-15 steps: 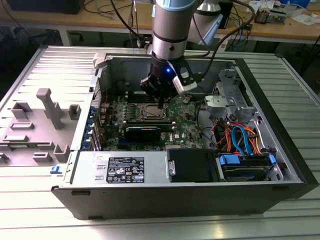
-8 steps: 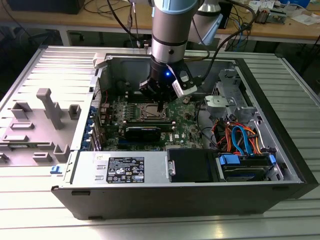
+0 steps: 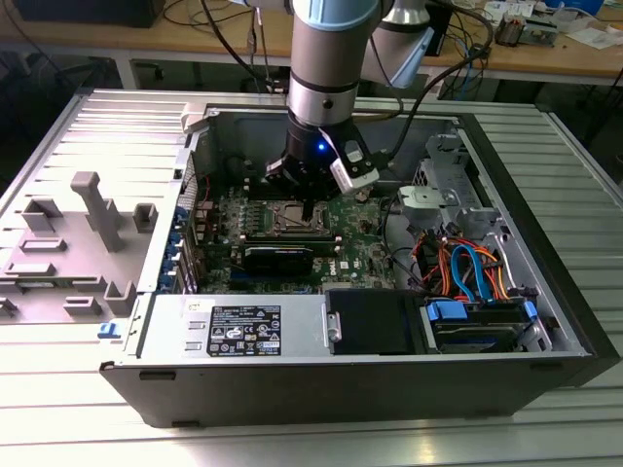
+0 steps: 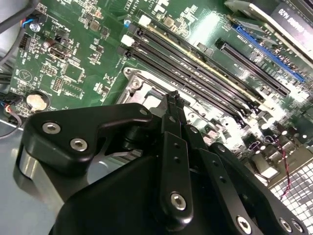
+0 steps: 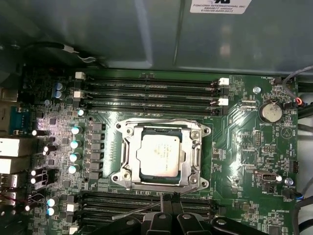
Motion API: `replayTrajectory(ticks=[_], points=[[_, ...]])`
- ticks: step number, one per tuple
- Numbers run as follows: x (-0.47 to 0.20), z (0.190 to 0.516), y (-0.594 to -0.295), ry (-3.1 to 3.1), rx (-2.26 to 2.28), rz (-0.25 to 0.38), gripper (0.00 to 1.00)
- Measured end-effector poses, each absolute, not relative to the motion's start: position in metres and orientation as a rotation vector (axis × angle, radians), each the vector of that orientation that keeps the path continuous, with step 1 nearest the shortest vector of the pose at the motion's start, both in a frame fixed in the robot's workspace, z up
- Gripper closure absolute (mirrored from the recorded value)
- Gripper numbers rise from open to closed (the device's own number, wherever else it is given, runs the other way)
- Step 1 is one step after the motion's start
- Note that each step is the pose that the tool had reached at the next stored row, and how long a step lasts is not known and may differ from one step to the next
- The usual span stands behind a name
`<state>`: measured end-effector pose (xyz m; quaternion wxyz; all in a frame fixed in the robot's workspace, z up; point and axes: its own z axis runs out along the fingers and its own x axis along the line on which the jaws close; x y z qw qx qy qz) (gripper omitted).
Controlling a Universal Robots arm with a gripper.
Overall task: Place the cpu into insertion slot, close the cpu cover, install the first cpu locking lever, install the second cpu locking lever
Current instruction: 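Install the second cpu locking lever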
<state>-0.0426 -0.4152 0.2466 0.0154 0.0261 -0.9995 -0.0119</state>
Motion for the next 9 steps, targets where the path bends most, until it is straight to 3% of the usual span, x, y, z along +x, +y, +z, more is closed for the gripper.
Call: replayTrajectory(ticks=[9], points=[[-0.0474, 0.2465, -0.4190, -3.104, 0.108, -0.037, 0.89]])
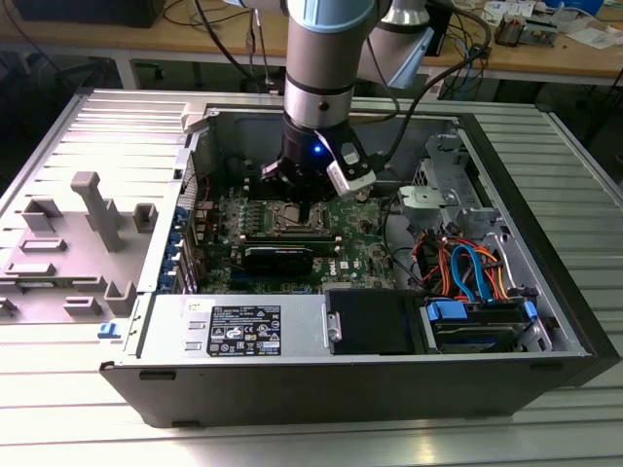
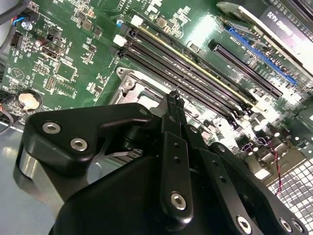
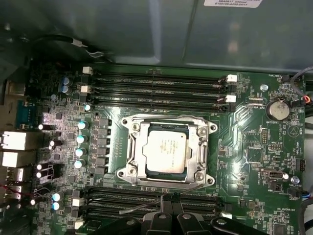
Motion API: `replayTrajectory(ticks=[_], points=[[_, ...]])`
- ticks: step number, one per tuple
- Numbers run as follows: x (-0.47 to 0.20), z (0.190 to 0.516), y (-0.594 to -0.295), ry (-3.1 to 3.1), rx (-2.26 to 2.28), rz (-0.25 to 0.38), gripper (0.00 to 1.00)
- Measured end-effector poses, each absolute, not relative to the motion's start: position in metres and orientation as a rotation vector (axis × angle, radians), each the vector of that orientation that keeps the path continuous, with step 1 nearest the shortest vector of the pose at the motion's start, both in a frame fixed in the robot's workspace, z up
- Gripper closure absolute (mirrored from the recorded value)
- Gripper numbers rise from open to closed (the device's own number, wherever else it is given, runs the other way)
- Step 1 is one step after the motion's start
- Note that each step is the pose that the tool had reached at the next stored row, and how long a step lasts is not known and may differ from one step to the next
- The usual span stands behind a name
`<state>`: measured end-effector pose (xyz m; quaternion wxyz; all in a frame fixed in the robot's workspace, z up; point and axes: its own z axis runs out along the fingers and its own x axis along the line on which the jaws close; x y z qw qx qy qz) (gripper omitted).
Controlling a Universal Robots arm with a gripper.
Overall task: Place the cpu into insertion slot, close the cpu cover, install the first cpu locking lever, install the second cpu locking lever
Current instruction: 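Install the second cpu locking lever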
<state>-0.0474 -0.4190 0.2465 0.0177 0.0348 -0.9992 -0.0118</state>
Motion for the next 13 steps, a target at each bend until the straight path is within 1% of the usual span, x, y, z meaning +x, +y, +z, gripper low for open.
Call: replayTrajectory(ticks=[13], points=[[-0.058, 0.245, -0.420, -3.092, 0.161, -0.036, 0.89]])
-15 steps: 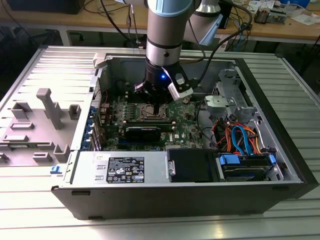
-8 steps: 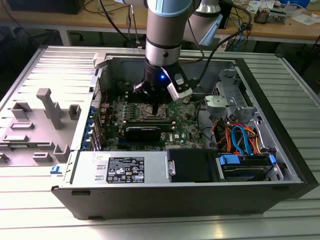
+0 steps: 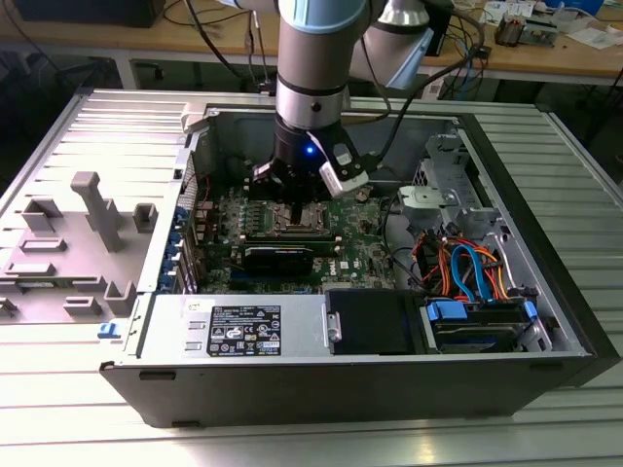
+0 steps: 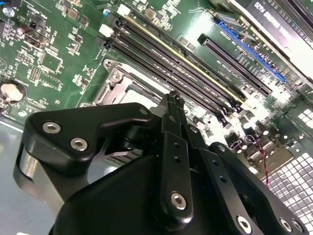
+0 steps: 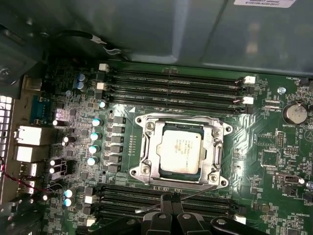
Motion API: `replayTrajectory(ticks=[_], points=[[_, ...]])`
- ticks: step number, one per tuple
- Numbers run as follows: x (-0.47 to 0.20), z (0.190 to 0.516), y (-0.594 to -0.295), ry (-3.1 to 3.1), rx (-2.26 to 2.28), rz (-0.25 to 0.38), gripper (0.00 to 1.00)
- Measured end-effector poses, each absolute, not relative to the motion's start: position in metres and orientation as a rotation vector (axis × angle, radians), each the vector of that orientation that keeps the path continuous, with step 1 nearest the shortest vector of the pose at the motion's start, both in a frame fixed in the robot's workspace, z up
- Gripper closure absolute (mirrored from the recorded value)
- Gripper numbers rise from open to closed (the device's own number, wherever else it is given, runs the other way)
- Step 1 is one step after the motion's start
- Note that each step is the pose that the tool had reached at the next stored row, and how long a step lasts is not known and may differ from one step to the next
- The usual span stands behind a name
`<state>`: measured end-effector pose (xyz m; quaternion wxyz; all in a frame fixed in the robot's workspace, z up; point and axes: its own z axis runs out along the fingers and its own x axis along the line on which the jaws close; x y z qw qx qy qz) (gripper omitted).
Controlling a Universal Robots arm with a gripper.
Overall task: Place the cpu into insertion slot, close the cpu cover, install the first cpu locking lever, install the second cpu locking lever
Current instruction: 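Install the second cpu locking lever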
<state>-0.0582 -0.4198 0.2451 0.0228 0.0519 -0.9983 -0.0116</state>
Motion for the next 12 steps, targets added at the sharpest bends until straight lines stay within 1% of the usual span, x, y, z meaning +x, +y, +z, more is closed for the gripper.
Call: replayTrajectory(ticks=[12], points=[[-0.0628, 0.2467, -0.4241, -3.090, 0.178, -0.036, 0.89]])
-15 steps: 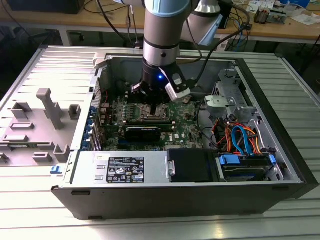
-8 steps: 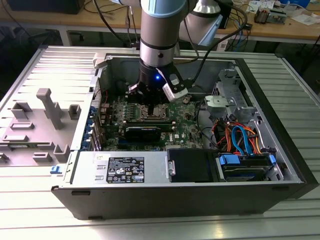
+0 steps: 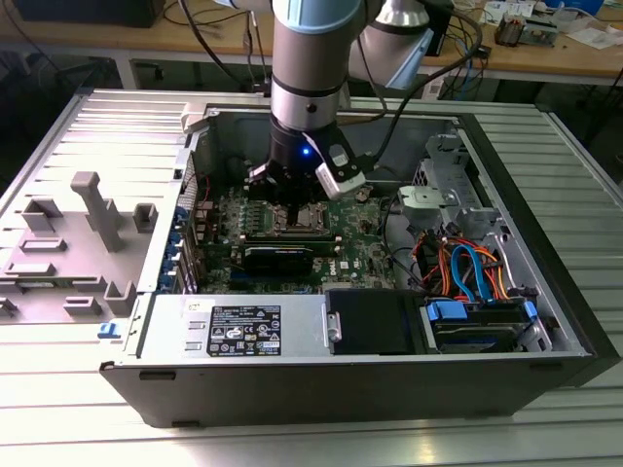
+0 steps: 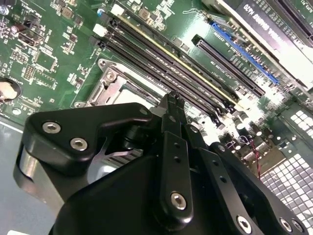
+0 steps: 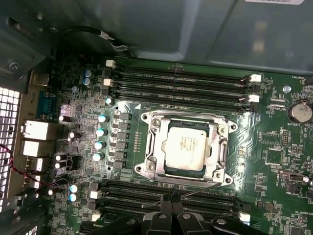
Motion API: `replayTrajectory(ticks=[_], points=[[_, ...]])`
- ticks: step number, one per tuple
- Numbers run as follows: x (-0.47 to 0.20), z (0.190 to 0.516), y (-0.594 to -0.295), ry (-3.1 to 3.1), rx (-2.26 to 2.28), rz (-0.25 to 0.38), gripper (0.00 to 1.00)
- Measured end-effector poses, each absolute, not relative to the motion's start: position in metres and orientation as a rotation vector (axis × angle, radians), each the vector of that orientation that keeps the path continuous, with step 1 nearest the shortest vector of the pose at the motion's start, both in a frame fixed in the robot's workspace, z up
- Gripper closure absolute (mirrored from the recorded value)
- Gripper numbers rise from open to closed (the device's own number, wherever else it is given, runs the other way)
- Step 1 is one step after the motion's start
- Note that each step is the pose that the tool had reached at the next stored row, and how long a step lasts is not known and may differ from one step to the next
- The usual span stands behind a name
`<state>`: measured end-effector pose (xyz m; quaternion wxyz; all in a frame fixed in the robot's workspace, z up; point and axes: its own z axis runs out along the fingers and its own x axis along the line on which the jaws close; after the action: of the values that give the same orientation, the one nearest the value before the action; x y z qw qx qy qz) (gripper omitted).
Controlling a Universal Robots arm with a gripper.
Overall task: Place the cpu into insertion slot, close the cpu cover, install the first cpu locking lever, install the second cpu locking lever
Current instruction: 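Install the second cpu locking lever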
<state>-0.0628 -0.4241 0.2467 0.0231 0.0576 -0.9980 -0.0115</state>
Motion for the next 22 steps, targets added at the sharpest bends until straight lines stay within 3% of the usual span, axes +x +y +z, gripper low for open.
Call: replayTrajectory(ticks=[22], points=[[-0.080, 0.242, -0.431, -3.088, 0.214, -0.038, 0.89]])
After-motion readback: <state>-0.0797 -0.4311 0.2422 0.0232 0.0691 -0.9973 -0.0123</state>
